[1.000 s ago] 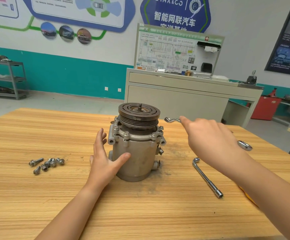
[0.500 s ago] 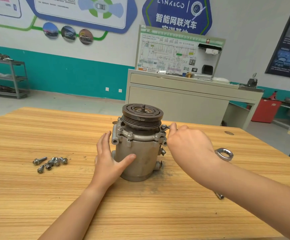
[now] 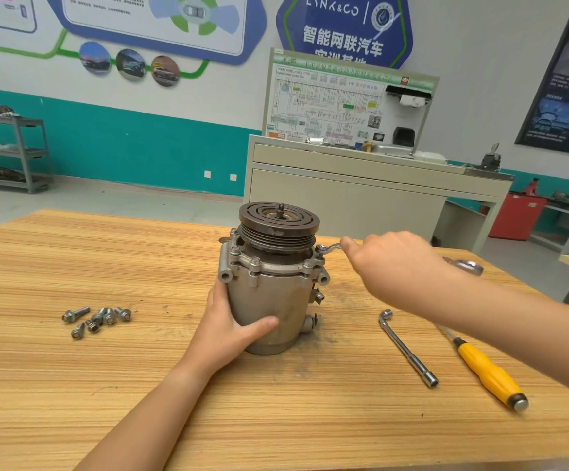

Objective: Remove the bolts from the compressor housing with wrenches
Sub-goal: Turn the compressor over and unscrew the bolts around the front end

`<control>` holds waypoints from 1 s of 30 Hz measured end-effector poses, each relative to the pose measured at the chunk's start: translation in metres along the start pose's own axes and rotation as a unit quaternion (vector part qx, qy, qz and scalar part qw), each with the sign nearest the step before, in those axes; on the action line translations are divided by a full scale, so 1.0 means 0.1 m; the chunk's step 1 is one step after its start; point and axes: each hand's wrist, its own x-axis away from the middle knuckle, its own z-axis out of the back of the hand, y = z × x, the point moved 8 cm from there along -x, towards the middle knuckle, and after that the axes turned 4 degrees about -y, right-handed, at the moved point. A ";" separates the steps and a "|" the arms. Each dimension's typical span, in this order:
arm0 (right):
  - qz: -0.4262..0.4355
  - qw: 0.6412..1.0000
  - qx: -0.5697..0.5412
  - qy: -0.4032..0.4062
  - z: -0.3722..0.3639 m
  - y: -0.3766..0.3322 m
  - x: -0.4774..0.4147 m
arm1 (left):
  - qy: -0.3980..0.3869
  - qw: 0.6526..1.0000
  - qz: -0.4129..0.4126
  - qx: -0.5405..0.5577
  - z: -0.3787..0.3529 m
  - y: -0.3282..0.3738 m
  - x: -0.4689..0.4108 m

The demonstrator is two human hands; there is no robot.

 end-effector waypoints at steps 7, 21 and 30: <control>0.022 0.998 0.002 0.060 -0.23 0.24 -0.30 | 0.001 1.000 -0.015 0.013 0.00 0.01 -0.01; 0.095 0.905 -0.181 0.373 -0.44 0.37 -0.48 | -0.038 0.997 0.027 -0.062 0.00 -0.03 -0.05; 0.034 0.830 -0.378 0.409 -0.39 0.08 -0.89 | -0.027 0.997 0.040 -0.058 0.02 -0.05 -0.03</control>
